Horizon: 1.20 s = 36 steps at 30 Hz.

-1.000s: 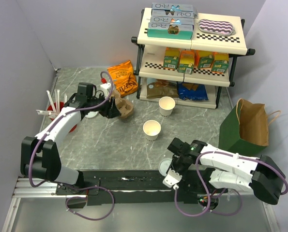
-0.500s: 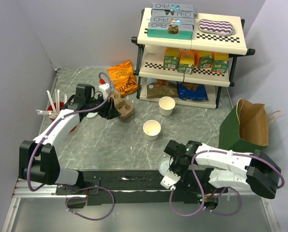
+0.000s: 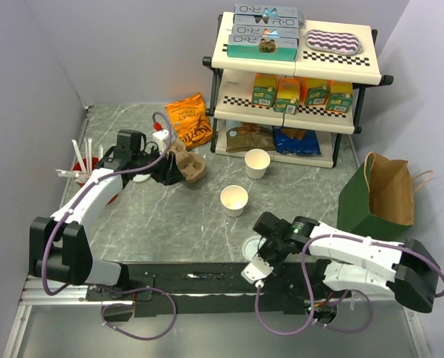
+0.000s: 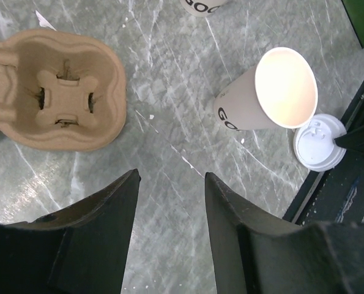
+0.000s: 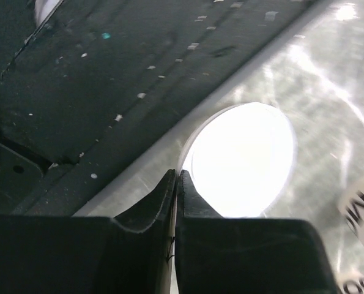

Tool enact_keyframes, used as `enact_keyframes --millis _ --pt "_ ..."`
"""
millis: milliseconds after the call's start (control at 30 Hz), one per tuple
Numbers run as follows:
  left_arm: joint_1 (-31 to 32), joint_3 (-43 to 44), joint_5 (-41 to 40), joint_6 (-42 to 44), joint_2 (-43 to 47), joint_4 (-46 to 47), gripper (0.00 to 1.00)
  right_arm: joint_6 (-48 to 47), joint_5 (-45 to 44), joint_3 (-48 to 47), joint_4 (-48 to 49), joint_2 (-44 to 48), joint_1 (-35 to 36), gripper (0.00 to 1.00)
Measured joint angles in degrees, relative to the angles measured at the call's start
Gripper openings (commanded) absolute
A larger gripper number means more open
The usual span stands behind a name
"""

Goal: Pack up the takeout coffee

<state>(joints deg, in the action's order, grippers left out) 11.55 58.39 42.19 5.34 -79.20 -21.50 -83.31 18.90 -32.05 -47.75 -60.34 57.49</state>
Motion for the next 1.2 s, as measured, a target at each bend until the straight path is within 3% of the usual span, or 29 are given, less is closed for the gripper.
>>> enact_keyframes --millis 200,367,567,700,800,900,1033,1200 --pt "-0.02 0.46 1.01 1.49 0.22 -2.08 0.54 4.98 0.94 -5.77 -5.14 4.44 -0.35 0.0" --pt "0.46 0.44 1.46 5.11 3.78 -3.82 0.55 12.76 7.26 -19.02 -13.29 4.07 -6.64 0.0" --pt "5.27 0.02 0.33 10.16 10.14 -3.1 0.58 26.14 26.53 -41.16 -18.47 -5.31 -24.11 0.0" --pt "8.9 -1.03 -2.75 10.38 11.47 -0.48 0.61 38.27 37.55 -43.19 -14.62 -9.88 -28.11 0.0" --pt "10.95 -1.99 -5.95 9.01 11.37 1.62 0.68 52.92 45.18 -38.25 -4.63 -10.45 -31.56 0.0" --pt "12.96 -1.57 -10.23 6.62 10.05 2.38 0.7 70.01 49.03 -30.77 11.21 -9.68 -35.08 0.0" --pt "15.89 2.19 -15.41 4.28 5.49 1.79 0.99 97.33 50.84 -18.29 38.6 -8.55 -37.86 0.0" --pt "17.59 2.4 -18.34 1.97 4.74 3.19 0.99 116.08 52.17 -12.31 58.34 -8.96 -39.08 0.0"
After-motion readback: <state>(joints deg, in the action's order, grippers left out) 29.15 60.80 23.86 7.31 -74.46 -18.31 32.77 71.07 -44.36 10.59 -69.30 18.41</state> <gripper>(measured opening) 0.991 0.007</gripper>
